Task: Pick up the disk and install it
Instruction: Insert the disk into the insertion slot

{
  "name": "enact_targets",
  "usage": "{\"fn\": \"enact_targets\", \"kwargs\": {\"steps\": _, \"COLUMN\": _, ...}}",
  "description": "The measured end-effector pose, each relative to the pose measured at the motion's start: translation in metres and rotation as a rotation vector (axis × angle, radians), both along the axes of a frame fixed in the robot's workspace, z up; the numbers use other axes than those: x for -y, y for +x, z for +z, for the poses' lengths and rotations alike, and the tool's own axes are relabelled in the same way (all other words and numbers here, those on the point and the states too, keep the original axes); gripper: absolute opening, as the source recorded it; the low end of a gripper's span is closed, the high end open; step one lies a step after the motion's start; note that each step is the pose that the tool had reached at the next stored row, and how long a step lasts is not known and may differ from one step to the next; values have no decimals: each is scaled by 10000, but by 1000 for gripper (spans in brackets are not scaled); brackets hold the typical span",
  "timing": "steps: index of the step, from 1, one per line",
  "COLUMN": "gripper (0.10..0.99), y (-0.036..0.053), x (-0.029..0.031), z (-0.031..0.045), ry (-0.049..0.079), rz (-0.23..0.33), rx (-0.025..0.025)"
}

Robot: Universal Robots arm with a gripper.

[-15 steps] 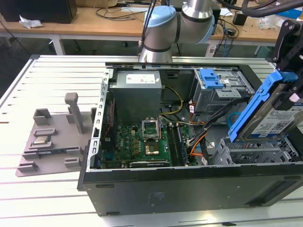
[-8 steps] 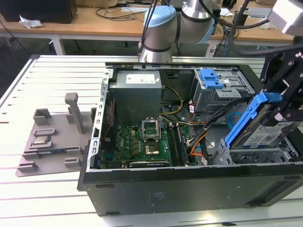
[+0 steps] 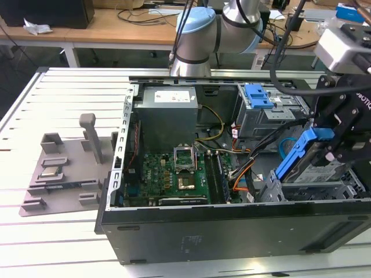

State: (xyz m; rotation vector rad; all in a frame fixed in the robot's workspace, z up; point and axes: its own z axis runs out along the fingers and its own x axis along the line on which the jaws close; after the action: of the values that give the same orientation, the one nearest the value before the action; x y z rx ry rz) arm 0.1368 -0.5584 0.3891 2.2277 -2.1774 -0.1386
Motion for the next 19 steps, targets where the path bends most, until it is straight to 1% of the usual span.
{"fn": "enact_targets", "kwargs": {"steps": 1, "gripper": 369, "y": 0, "x": 0, "z": -37, "ry": 3, "rz": 0, "rx": 0}}
{"fn": "enact_targets", "kwargs": {"steps": 2, "gripper": 369, "y": 0, "x": 0, "z": -58, "ry": 4, "rz": 0, "rx": 0}}
{"fn": "enact_targets", "kwargs": {"steps": 3, "gripper": 369, "y": 0, "x": 0, "z": -64, "ry": 1, "rz": 1, "rx": 0}}
{"fn": "enact_targets", "kwargs": {"steps": 8, "gripper": 380, "y": 0, "x": 1, "z": -66, "ry": 4, "rz": 1, "rx": 0}}
{"fn": "enact_targets", "kwargs": {"steps": 9, "gripper": 443, "y": 0, "x": 0, "z": -66, "ry": 2, "rz": 0, "rx": 0}}
{"fn": "enact_targets", "kwargs": {"steps": 14, "gripper": 443, "y": 0, "x": 0, "z": -66, "ry": 2, "rz": 0, "rx": 0}}
{"fn": "enact_targets", "kwargs": {"steps": 15, "gripper": 443, "y": 0, "x": 0, "z": -59, "ry": -16, "rz": 0, "rx": 0}}
{"fn": "enact_targets", "kwargs": {"steps": 16, "gripper": 443, "y": 0, "x": -3, "z": -12, "ry": -19, "rz": 0, "rx": 0}}
{"fn": "enact_targets", "kwargs": {"steps": 17, "gripper": 443, "y": 0, "x": -6, "z": 15, "ry": -19, "rz": 0, "rx": 0}}
{"fn": "enact_targets", "kwargs": {"steps": 19, "gripper": 443, "y": 0, "x": -11, "z": 43, "ry": -18, "rz": 0, "rx": 0}}
